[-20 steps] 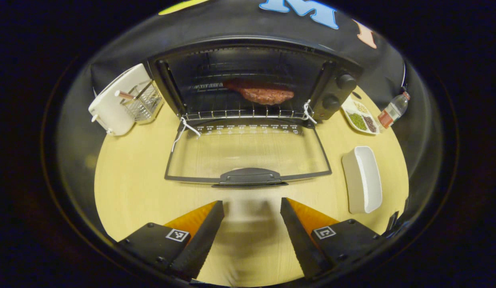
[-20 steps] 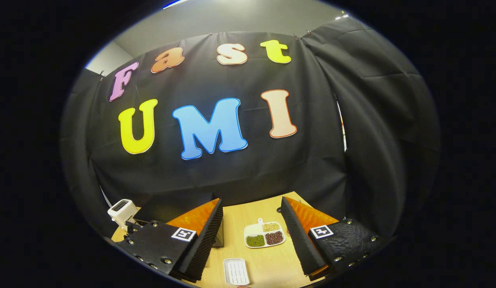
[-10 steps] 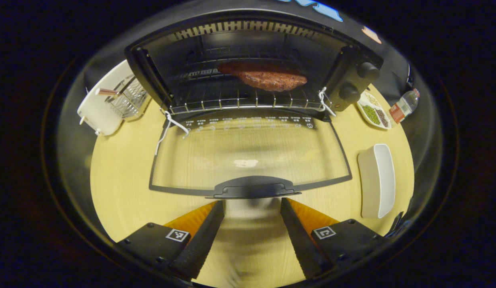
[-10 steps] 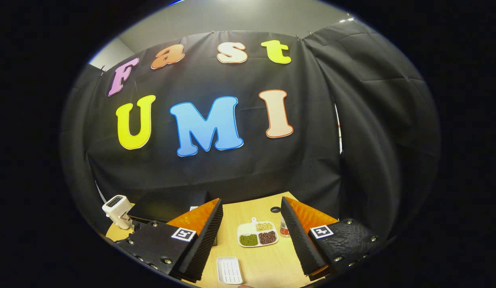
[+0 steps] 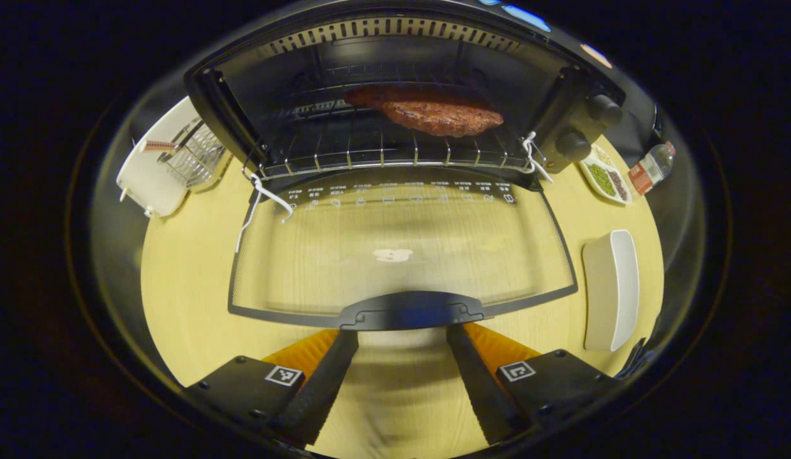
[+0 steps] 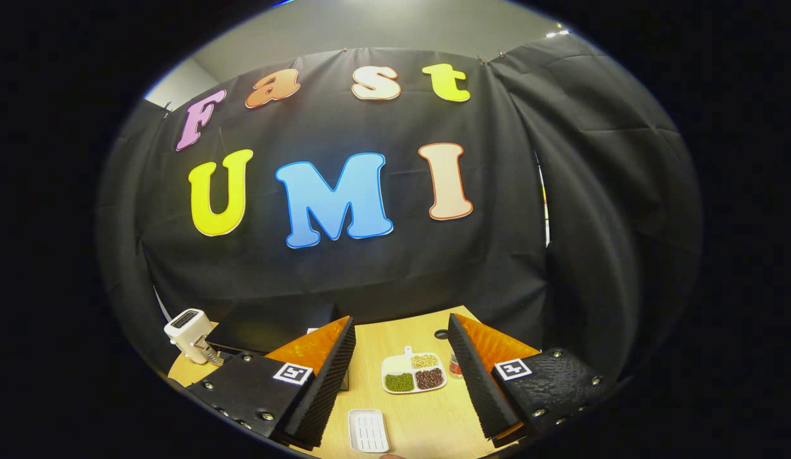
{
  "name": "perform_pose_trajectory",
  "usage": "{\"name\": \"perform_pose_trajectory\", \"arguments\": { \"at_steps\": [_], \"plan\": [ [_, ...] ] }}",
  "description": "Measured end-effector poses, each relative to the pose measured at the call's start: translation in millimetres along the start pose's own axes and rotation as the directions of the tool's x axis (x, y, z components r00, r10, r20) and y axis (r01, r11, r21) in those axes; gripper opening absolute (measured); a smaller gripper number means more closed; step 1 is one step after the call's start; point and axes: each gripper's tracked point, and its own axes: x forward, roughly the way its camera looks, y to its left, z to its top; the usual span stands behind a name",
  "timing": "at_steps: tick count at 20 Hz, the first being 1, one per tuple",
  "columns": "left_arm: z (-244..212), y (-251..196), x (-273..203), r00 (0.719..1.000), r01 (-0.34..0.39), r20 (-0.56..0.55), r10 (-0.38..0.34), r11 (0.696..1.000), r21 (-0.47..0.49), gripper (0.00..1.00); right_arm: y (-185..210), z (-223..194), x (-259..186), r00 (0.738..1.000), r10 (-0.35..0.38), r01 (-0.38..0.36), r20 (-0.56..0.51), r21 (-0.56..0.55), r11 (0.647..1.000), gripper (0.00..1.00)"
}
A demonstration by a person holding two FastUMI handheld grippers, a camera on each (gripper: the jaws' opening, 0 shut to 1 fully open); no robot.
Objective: Open the electric oven with the left hand, put the food in, and close the electric oven.
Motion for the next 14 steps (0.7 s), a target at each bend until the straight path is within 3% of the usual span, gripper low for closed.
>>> {"name": "perform_pose_trajectory", "arguments": {
  "at_steps": [5,6,7,14],
  "plan": [
    [2.3,-0.3,-15.9,0.999,0.004,0.042,-0.004,1.000,0.002,0.96,3.7,2.0,-4.0,1.000,0.013,-0.013,0.005,-0.004,1.000,0.88],
    [2.2,-0.5,-20.3,0.999,0.006,0.053,-0.006,1.000,0.000,0.92,4.1,1.5,-4.3,1.000,0.014,-0.014,0.004,-0.003,1.000,0.88],
    [3.3,-0.8,-24.5,0.998,0.009,0.066,-0.009,1.000,-0.003,0.96,5.3,1.0,-5.2,1.000,0.017,-0.017,0.004,-0.002,1.000,0.88],
    [15.5,-2.1,-59.6,0.986,0.021,0.166,-0.020,1.000,-0.003,0.96,12.1,1.8,-7.7,0.999,0.040,-0.040,0.008,0.004,0.999,0.88]
  ]
}}
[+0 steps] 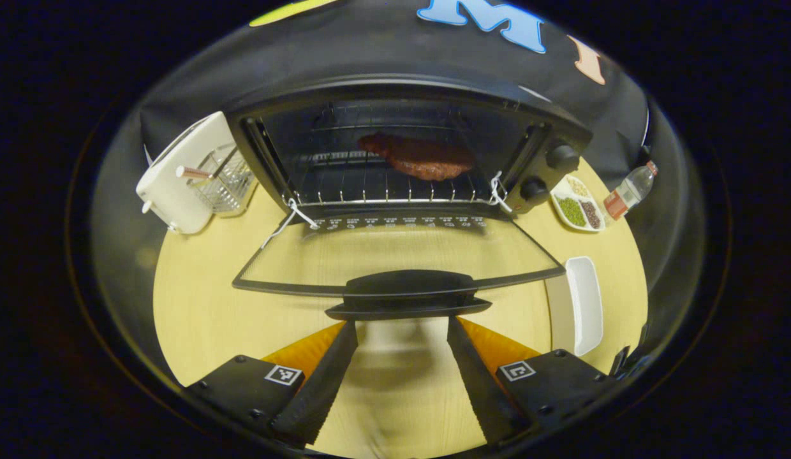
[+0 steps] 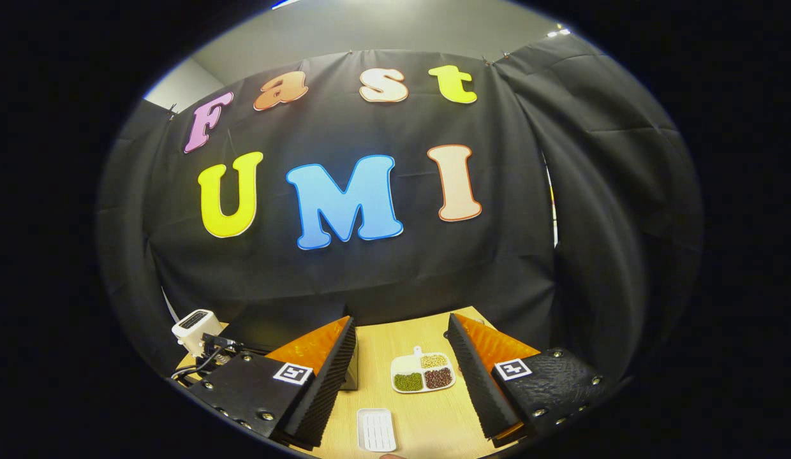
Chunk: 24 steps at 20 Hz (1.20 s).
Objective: Open the electric oven with the left hand, put the food in, and close the electric oven.
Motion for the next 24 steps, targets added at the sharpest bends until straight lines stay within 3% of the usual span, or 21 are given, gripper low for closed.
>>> {"name": "perform_pose_trajectory", "arguments": {
  "at_steps": [8,9,13,17,20,23,24],
  "plan": [
    [29.3,3.1,-25.1,0.995,-0.002,0.105,0.002,1.000,-0.003,0.96,9.6,12.4,-5.5,0.999,0.032,-0.032,0.038,-0.004,0.999,0.88],
    [32.0,3.5,-26.7,0.994,-0.001,0.112,0.001,1.000,-0.005,1.00,9.1,12.2,-6.0,0.999,0.031,-0.031,0.037,-0.008,0.999,0.88],
    [39.1,5.4,-37.5,0.990,-0.001,0.140,0.004,1.000,-0.019,0.96,4.4,8.6,-8.7,0.999,0.025,-0.025,0.029,-0.014,1.000,0.88],
    [65.2,-6.2,-65.1,0.969,0.023,0.247,-0.015,0.999,-0.030,0.97,2.3,6.2,-9.2,0.999,0.036,-0.036,0.022,-0.018,0.999,0.88],
    [95.5,-20.2,-114.4,0.918,0.044,0.394,-0.036,0.999,-0.012,0.97,5.1,12.3,-7.4,0.998,0.057,-0.056,0.026,-0.025,0.998,0.88],
    [130.4,-36.4,-180.5,0.814,0.060,0.578,-0.056,0.998,0.011,1.00,5.5,25.9,-8.7,0.996,0.069,-0.067,0.050,-0.034,0.997,0.88],
    [139.1,-39.0,-204.7,0.770,0.061,0.635,-0.055,0.998,0.012,0.96,8.1,31.1,-9.8,0.995,0.082,-0.080,0.060,-0.038,0.996,0.88]
  ]
}}
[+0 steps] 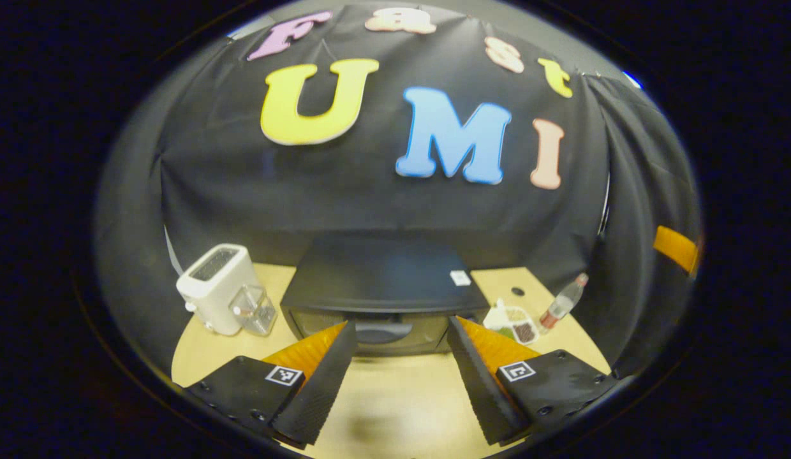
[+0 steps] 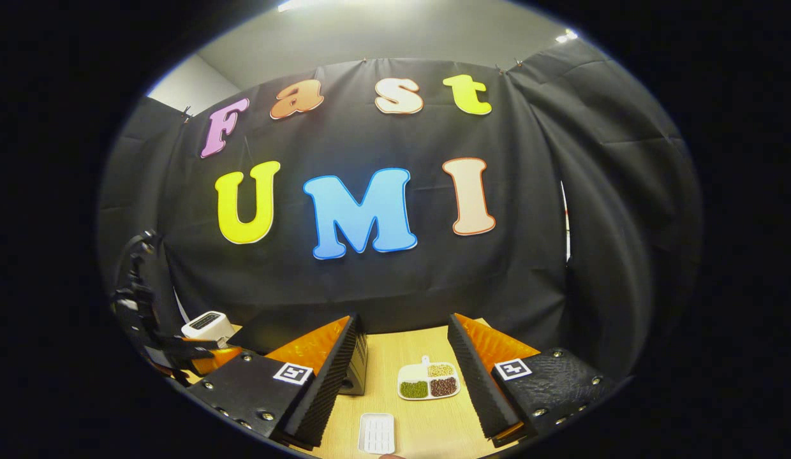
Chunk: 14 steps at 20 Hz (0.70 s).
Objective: Open the electric oven with the left hand, put the food in, and close the electric oven.
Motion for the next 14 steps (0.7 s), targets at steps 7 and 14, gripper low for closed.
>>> {"name": "perform_pose_trajectory", "arguments": {
  "at_steps": [7,14],
  "plan": [
    [141.7,-18.9,-100.6,0.940,-0.037,0.338,0.041,0.999,-0.018,1.00,3.0,63.6,-8.5,0.996,0.059,-0.059,0.071,-0.006,0.998,0.88],
    [183.5,-39.5,-147.7,0.905,-0.099,0.417,0.084,0.995,0.013,1.00,7.9,107.2,-21.6,0.986,0.132,-0.131,0.103,-0.013,0.991,0.88]
  ]
}}
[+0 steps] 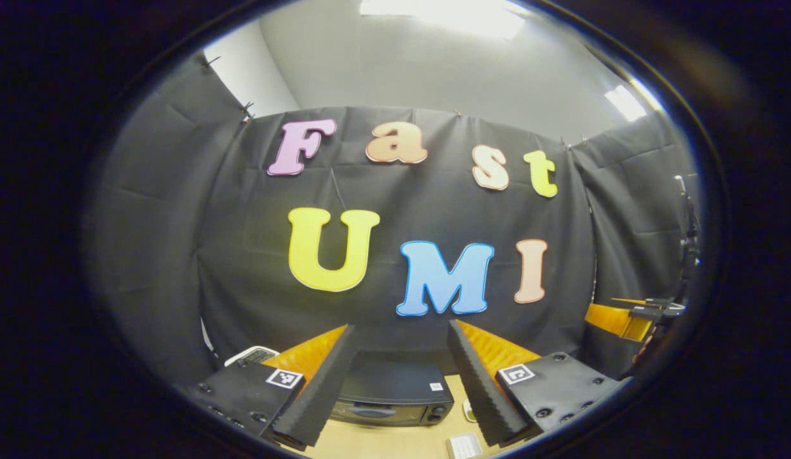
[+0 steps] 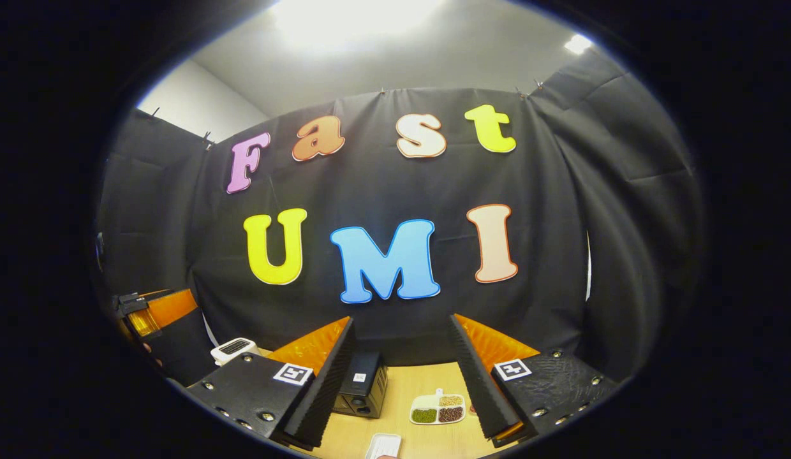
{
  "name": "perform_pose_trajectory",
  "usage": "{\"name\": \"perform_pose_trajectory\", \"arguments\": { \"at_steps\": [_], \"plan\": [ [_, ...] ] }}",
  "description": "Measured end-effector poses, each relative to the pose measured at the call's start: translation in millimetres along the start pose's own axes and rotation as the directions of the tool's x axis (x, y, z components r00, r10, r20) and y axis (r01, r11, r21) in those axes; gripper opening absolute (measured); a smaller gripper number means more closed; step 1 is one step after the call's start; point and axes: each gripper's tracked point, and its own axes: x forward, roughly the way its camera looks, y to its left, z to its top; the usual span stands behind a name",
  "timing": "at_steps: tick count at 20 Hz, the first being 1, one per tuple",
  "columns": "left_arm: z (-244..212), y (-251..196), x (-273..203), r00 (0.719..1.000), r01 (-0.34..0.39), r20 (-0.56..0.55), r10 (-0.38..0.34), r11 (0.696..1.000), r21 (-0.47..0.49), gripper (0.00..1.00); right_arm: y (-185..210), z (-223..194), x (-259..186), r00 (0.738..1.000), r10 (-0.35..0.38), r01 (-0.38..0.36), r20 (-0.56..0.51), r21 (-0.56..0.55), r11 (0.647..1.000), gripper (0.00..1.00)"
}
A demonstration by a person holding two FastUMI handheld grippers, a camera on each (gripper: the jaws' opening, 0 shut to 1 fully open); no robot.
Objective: Open the electric oven with the left hand, put the food in, and close the electric oven.
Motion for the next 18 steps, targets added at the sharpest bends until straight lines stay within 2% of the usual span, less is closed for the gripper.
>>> {"name": "perform_pose_trajectory", "arguments": {
  "at_steps": [3,7,9,17,18],
  "plan": [
    [-3.4,-9.9,-11.7,1.000,0.017,-0.016,-0.017,1.000,-0.003,1.00,3.7,-1.9,-9.4,1.000,0.007,-0.007,-0.007,0.001,1.000,0.88],
    [5.6,-12.7,-17.4,0.998,0.068,-0.004,-0.068,0.998,-0.008,1.00,7.3,5.3,-27.1,0.999,-0.049,0.049,0.016,0.004,0.999,0.88],
    [1.6,-14.5,-24.7,0.996,0.090,-0.015,-0.090,0.996,-0.020,1.00,17.5,5.7,-40.9,0.999,-0.046,0.046,0.008,0.011,0.999,0.88],
    [3.5,12.8,-58.2,0.992,0.127,-0.019,-0.128,0.991,-0.028,1.00,42.1,7.5,-83.6,0.998,-0.057,0.057,0.023,-0.009,0.998,0.88],
    [2.6,16.3,-60.5,0.991,0.132,-0.013,-0.133,0.991,-0.032,1.00,43.8,7.9,-86.1,0.998,-0.059,0.060,0.029,-0.014,0.998,0.80]
  ]
}}
